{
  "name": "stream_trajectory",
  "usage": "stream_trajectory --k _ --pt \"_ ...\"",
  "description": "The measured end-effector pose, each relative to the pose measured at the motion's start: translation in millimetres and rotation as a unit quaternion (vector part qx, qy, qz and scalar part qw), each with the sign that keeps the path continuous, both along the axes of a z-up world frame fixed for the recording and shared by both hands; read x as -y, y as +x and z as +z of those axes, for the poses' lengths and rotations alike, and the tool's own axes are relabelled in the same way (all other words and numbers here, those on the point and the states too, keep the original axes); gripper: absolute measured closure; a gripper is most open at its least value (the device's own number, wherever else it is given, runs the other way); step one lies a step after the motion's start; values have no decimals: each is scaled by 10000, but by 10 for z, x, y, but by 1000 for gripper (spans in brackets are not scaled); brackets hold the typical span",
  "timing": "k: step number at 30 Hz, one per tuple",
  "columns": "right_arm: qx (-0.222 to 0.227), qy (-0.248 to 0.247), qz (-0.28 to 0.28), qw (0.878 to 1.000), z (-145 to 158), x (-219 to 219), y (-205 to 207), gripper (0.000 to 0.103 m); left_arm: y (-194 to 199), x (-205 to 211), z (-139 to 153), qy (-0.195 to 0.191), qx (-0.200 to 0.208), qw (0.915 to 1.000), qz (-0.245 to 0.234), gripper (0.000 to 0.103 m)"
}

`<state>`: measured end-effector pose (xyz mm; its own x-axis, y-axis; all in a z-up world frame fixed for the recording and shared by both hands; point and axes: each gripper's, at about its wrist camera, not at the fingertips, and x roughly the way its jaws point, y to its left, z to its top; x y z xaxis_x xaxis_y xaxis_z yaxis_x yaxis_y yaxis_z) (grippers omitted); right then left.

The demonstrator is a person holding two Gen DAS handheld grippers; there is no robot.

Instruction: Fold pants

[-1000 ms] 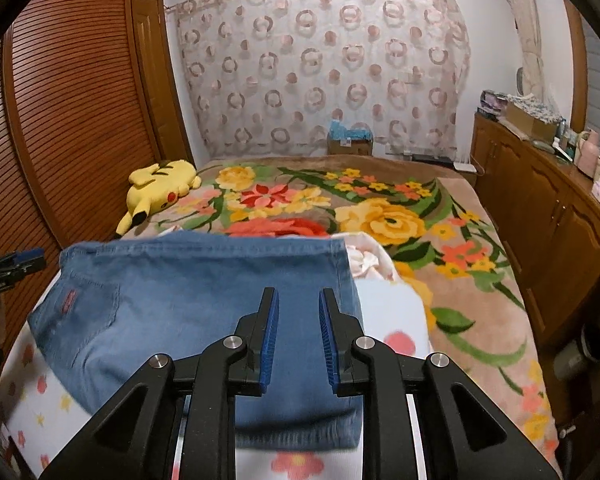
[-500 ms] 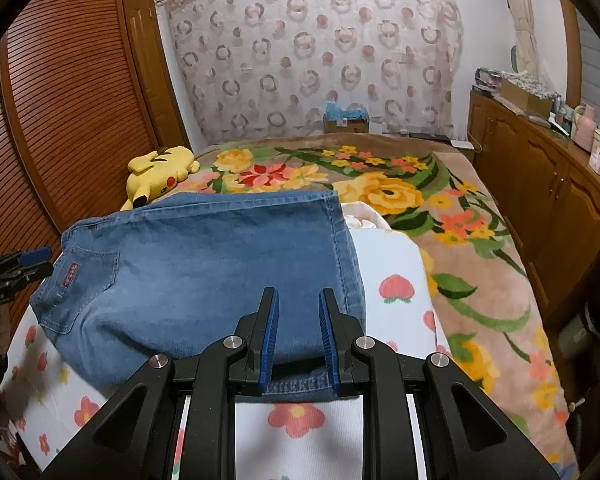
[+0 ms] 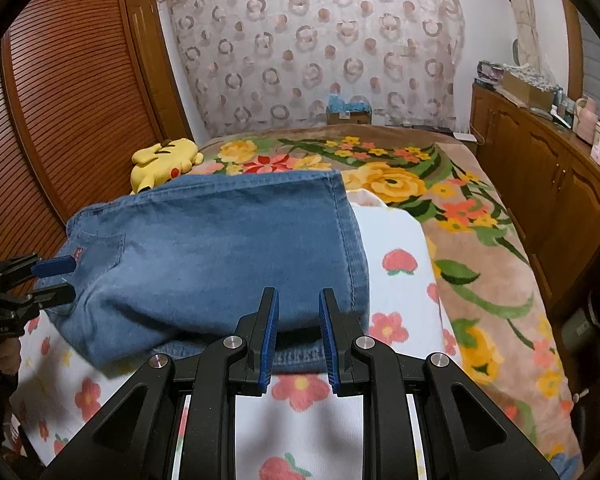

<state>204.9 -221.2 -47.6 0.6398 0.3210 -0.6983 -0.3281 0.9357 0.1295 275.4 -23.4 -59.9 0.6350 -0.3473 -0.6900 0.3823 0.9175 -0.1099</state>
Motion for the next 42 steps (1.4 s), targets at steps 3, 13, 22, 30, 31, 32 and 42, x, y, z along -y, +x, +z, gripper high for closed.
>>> stream_trajectory --k 3,13,22,30,31,32,42 --pt "-64 -96 9 9999 -16 -5 -9 81 -36 162 -27 32 -53 9998 -192 44" --pt "-247 -62 -66 9997 -69 2 32 80 -14 533 -324 242 -474 9969 -583 54" --pt "-283 -60 -54 9996 -92 -40 39 80 8 570 -454 642 -483 9956 -488 91" --pt "-322 -75 -96 9994 -159 -17 68 80 -192 433 -40 207 -35 9987 -463 99" --pt "-336 -73 -114 9993 -169 -10 72 80 -194 414 -12 159 -14 9989 -450 100" --pt "-349 -75 -122 9993 -170 -13 83 80 -216 386 43 91 22 9990 -442 100" --pt "-506 -66 -103 9986 -250 -41 167 70 -118 329 -37 117 -125 9992 -372 100"
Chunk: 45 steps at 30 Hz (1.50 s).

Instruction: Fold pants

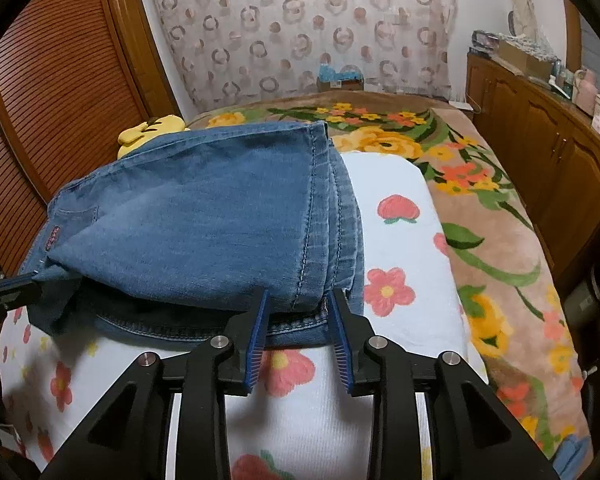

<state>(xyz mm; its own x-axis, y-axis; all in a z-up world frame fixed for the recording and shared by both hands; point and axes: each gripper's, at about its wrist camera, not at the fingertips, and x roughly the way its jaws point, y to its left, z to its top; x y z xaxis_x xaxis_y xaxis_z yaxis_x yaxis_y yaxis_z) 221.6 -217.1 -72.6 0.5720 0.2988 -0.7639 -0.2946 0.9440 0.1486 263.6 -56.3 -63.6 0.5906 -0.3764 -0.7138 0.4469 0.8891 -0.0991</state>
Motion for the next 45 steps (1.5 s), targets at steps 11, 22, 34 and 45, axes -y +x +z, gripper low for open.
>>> stream_trajectory --k 11,22,34,45 --pt "-118 72 127 9998 -24 -17 142 68 49 -34 -216 107 -247 9996 53 100" --pt "435 210 229 9986 413 212 92 96 -9 3 -231 68 -222 9996 -151 100" --pt "447 -287 -21 9986 517 34 -12 96 -170 95 -304 128 -325 9984 -437 100" --pt "407 -452 -64 9981 478 -13 -92 81 -159 -78 -90 -12 -190 9997 -137 91"
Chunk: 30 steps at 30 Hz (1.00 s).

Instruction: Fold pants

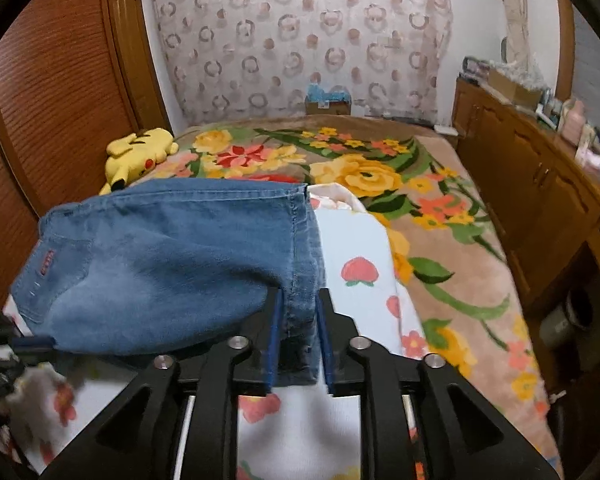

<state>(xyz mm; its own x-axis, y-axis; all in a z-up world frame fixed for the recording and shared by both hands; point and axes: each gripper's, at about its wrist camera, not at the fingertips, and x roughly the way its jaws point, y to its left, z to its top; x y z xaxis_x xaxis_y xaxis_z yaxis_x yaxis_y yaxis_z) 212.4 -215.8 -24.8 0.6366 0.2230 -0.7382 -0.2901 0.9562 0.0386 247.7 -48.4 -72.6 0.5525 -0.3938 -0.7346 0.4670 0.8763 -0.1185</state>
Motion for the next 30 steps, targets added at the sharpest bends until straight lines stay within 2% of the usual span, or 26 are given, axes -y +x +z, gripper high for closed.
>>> stream_trajectory --k 2,5,6,7,14,22,30 --pt "47 84 58 9999 67 -7 -24 75 10 -49 72 13 115 9999 92 83" --pt "127 104 102 9998 104 5 -23 70 56 -88 142 10 243 9995 185 62" --pt "146 129 147 9997 113 -6 -23 69 80 -101 155 -13 276 9994 220 53" --pt "147 149 176 9996 110 -3 -8 69 112 -118 161 -21 288 9993 254 51" --pt "111 239 380 9989 -29 6 220 64 466 -183 40 109 242 9988 421 47" --pt "-84 259 486 9984 -217 -52 730 58 816 -332 -43 89 279 9971 704 47" --pt "-376 -43 433 9983 -441 -158 1216 58 971 -477 -110 85 407 9944 974 47"
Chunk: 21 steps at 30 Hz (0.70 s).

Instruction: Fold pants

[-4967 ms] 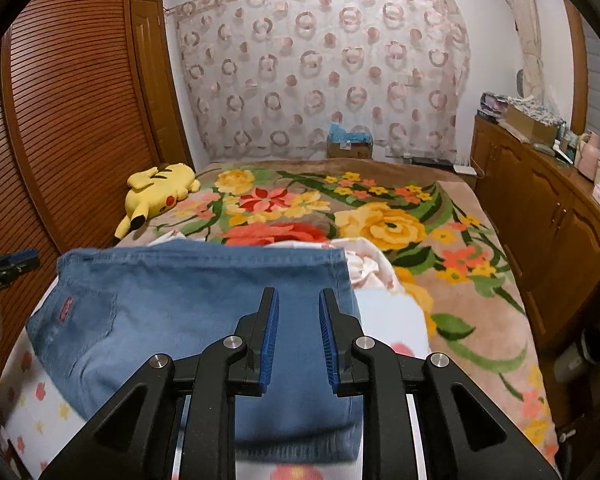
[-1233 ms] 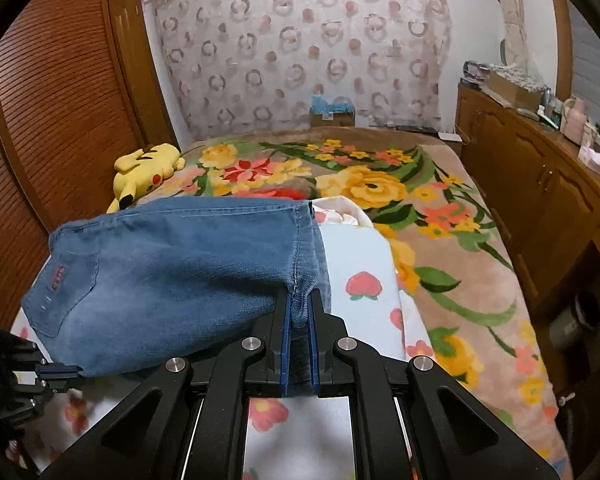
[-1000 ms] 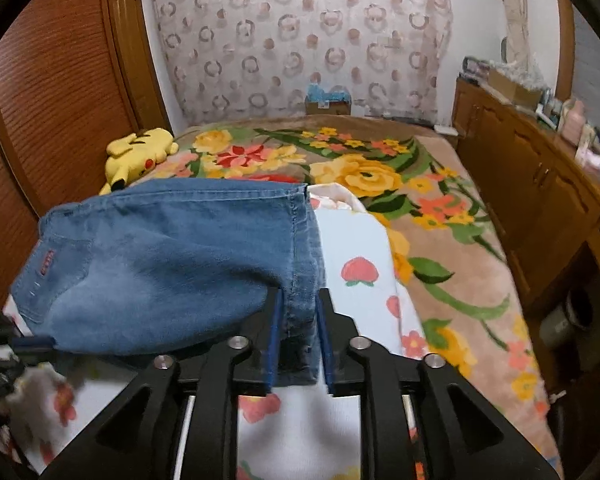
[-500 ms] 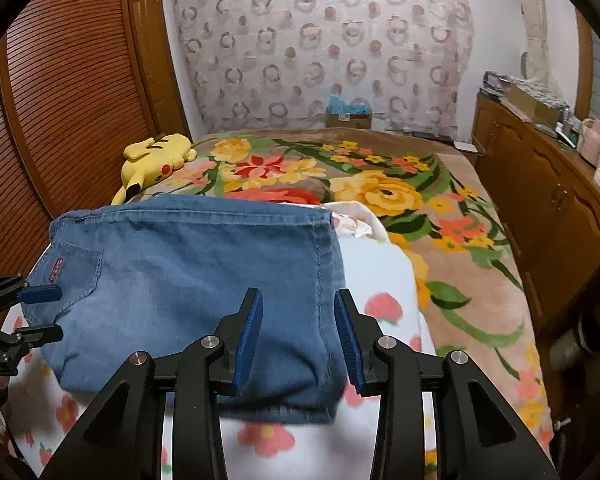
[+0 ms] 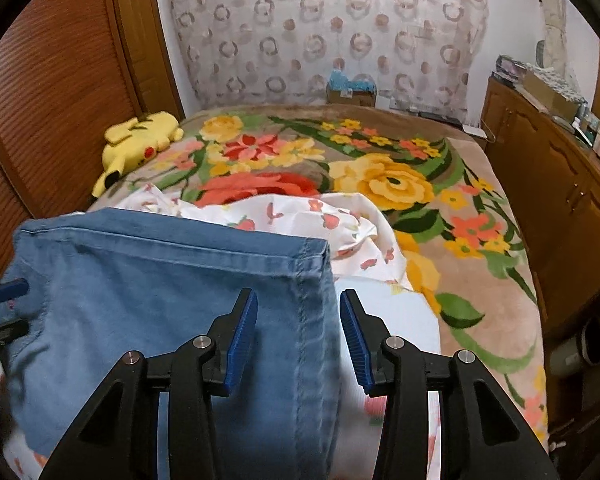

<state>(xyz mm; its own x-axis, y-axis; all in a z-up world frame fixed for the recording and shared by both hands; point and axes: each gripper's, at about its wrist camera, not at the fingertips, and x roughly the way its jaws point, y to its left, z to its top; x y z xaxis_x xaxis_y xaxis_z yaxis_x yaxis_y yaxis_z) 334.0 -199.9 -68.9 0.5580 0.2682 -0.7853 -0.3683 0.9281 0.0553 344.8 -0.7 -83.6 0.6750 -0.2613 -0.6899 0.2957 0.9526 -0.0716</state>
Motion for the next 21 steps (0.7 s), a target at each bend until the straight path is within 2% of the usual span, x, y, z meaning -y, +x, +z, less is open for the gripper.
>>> stream_trajectory --k 10,12,13,17,21 --pt "-292 -21 145 9995 6 -186 266 58 -1 -152 12 -57 104 9998 131 47" --pt "-297 26 218 9993 41 -185 290 76 1 -170 10 -95 105 9998 131 47" --pt "-262 17 272 9993 67 -184 299 95 -4 -189 8 -116 111 9998 147 47" --pt "317 11 380 9988 281 -166 245 99 -34 -255 4 -168 125 9996 194 47" --pt "571 -129 -26 9983 381 -142 289 100 -17 -314 2 -195 143 9994 258 47"
